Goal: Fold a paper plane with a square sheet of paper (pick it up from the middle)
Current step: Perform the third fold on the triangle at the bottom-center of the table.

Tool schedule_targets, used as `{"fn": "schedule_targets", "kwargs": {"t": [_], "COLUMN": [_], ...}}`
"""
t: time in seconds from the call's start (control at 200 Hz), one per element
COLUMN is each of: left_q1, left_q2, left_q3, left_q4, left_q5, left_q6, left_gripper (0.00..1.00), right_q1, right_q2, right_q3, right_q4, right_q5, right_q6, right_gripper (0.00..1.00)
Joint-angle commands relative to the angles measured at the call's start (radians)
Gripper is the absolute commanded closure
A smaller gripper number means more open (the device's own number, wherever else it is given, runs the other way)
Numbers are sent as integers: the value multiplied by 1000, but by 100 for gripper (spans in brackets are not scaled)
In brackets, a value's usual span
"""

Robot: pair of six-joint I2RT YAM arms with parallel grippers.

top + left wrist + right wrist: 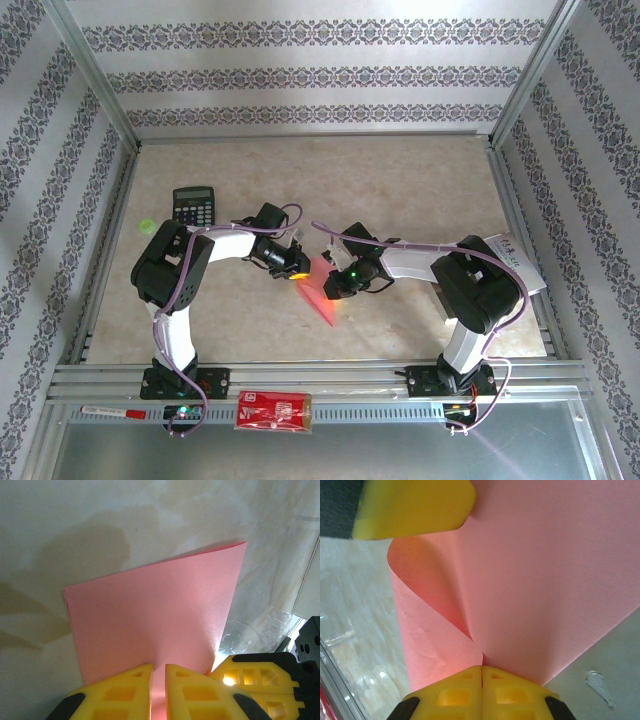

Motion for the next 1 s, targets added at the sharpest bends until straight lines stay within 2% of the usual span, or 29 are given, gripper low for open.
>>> {"fn": "schedule_targets", "kwargs": {"t": [0.0, 0.415, 0.994], "left_q1": [-13, -13, -12], "left_q2": [-2, -7, -5], "left_q3": [-20, -29, -32], "left_q4": [-55, -53, -49], "left_q5": [-34, -31, -32], "left_q6": [4, 6, 6], "left_gripper": [85, 85, 85], "right_q1": [13, 11, 40], "right_q2": [-6, 10, -16], "right_q3": [17, 50, -25], "right_q4": [-13, -26, 25], "right_q5": [39, 33, 36], "right_q6": [6, -5, 46], "right_gripper": [98, 98, 98]}}
